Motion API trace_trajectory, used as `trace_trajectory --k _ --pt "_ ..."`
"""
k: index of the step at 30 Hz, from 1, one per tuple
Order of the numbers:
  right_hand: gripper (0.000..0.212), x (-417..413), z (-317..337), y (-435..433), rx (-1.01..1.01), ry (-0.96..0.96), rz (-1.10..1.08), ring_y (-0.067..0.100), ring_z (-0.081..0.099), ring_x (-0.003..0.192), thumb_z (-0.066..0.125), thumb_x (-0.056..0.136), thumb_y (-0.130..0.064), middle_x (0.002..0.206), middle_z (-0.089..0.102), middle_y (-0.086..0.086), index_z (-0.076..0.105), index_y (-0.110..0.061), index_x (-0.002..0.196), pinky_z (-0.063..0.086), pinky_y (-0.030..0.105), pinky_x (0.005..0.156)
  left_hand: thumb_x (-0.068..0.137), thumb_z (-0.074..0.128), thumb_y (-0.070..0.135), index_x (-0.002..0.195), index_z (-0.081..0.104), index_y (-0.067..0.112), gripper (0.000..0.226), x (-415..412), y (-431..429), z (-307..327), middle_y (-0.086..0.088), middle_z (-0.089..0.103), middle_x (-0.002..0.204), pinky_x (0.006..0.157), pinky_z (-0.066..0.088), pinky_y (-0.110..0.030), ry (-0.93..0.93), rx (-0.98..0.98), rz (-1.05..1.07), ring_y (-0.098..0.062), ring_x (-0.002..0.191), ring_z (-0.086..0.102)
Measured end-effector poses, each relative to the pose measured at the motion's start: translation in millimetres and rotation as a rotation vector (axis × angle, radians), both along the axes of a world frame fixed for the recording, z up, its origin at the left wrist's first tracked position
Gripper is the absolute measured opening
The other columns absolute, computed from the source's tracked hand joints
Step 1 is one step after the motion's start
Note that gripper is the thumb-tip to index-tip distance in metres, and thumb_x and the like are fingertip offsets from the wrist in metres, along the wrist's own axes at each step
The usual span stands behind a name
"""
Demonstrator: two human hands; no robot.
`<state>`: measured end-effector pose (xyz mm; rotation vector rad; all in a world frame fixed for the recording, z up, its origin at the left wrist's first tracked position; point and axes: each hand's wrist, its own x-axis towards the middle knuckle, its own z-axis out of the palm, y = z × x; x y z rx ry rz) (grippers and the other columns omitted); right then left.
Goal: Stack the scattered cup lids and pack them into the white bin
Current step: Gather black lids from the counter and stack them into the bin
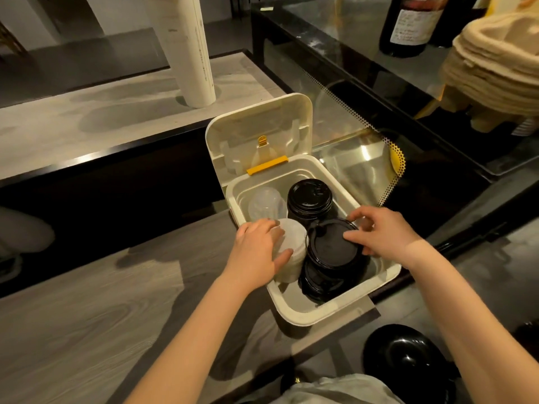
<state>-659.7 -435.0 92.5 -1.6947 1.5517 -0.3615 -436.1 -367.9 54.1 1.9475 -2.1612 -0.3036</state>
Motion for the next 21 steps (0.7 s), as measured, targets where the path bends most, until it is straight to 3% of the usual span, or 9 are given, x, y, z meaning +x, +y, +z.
trace_trajectory --k 3,6,10,13,16,21 --pt "0.036 1.9 -11.6 7.1 -0.071 0.397 0.046 0.028 0.063 0.097 0.064 0.088 -0.031 0.103 0.063 0.006 0.058 -0.017 0.120 0.050 0.033 0.082 0.093 0.044 0.048 0.123 0.058 0.019 0.043 -1.2 -1.9 -1.4 0.004 0.053 0.130 0.108 0.015 -0.031 -0.062 0.009 -0.030 -0.016 0.122 0.041" --pt "0.034 9.2 -14.1 15.0 -0.147 0.519 0.058 0.030 0.058 0.105 0.057 0.091 -0.030 0.114 0.061 0.011 0.055 -0.013 0.121 0.050 0.035 0.082 0.094 0.043 0.047 0.122 0.058 0.017 0.044 -0.9 -1.9 -0.4 0.002 0.056 0.125 0.107 0.015 -0.032 -0.104 0.038 -0.024 -0.018 0.118 0.043" --pt "0.036 15.1 -8.8 22.9 -0.262 0.550 0.086 0.030 0.056 0.107 0.053 0.092 -0.033 0.122 0.053 0.007 0.051 -0.014 0.123 0.050 0.038 0.081 0.093 0.044 0.046 0.120 0.058 0.017 0.042 -2.4 -2.4 0.9 0.003 0.054 0.128 0.109 0.015 -0.034 -0.102 0.046 -0.017 -0.017 0.121 0.043" --pt "0.040 24.9 -2.0 24.7 -0.378 0.448 0.146 0.026 0.053 0.112 0.051 0.093 -0.036 0.127 0.051 0.003 0.049 -0.018 0.129 0.045 0.034 0.082 0.093 0.047 0.042 0.129 0.052 0.018 0.044 -0.3 1.0 8.8 0.002 0.047 0.137 0.114 0.017 -0.039 -0.080 0.000 0.029 -0.017 0.132 0.035" --pt "0.045 47.0 4.8 24.8 -0.435 0.365 0.265 0.021 0.047 0.121 0.050 0.094 -0.036 0.135 0.050 -0.001 0.045 -0.021 0.136 0.043 0.033 0.092 0.094 0.046 0.040 0.136 0.045 0.019 0.047 13.8 14.3 18.4 0.002 0.039 0.146 0.116 0.010 -0.042 -0.047 -0.060 0.137 -0.016 0.142 0.021" --pt "0.050 110.5 3.6 28.2 -0.533 0.281 0.479 0.023 0.043 0.128 0.052 0.093 -0.036 0.137 0.048 -0.002 0.043 -0.019 0.139 0.038 0.036 0.099 0.095 0.044 0.041 0.142 0.039 0.019 0.052 66.6 47.2 28.4 0.002 0.032 0.152 0.117 0.012 -0.042 -0.059 -0.026 0.349 -0.016 0.144 0.015"
